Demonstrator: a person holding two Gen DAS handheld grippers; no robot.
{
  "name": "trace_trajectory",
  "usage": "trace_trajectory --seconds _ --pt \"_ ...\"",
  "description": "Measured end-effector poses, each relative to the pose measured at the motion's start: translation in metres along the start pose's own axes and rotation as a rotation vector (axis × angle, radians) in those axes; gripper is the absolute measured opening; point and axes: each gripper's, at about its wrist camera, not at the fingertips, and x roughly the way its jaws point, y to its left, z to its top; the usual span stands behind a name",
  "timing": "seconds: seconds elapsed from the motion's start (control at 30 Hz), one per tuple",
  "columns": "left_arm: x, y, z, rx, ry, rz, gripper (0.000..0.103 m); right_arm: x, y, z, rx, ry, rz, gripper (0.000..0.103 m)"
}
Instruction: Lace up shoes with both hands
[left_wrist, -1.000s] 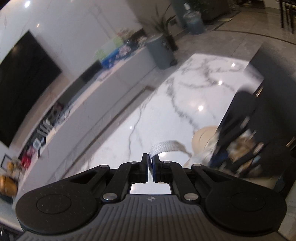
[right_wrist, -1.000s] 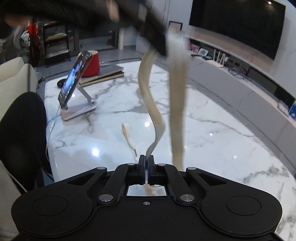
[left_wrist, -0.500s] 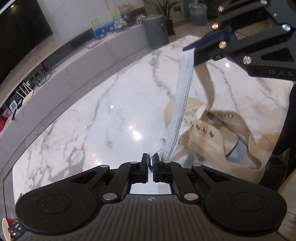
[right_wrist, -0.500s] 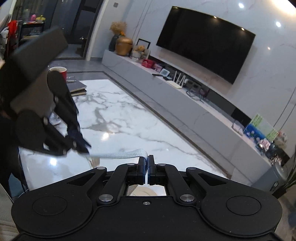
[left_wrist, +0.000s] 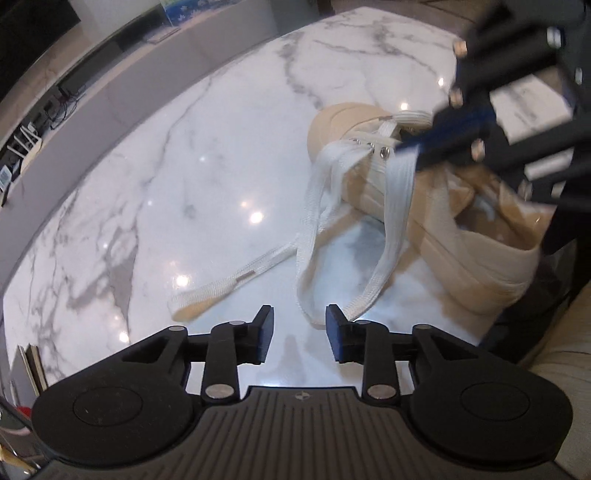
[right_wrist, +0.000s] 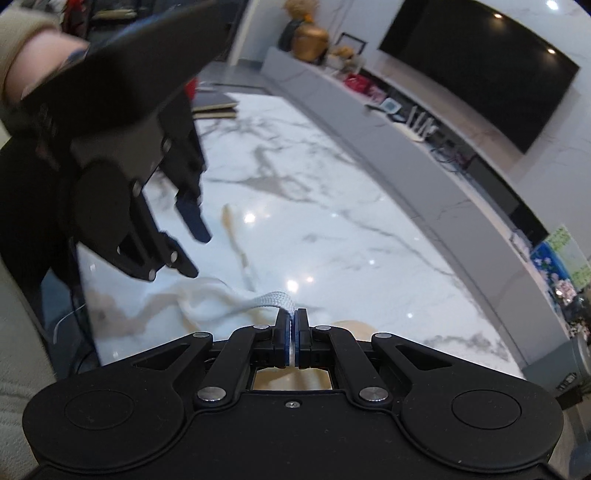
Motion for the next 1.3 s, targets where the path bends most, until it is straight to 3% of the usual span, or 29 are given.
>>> trace_trajectory --seconds 0.2,0.43,0.7,0.93,1.0,1.07,1.3 --pt "-0.006 0.006 0.006 -0.006 -0.013 0.049 0.035 0.001 0.016 -0.005 -0.015 0.016 0.047 0.001" --pt "-0.009 0.001 0.019 0.003 -0.059 0.043 0.035 -0.008 0.023 -0.011 -0.032 0.027 0.074 0.002" --pt "-0.024 0.004 0.032 -0.064 -0.152 -0.063 0.035 -0.006 0.021 -0.011 -0.013 0.024 0.079 0.002" --pt "-0.023 -0.010 0.048 0.004 -0.165 -0.086 0.036 -0.010 0.021 -0.012 -0.020 0.022 0.084 0.005" --pt "-0.024 -0.014 0.052 0.022 -0.175 -0.098 0.036 -0.013 0.020 -0.014 -0.025 0.020 0.088 0.010" --pt "-0.024 -0.019 0.059 0.043 -0.191 -0.122 0.036 -0.017 0.019 -0.016 -0.024 0.016 0.089 0.021" --pt "-0.024 -0.031 0.077 0.089 -0.223 -0.172 0.036 -0.029 0.011 -0.024 0.006 0.017 0.073 0.022"
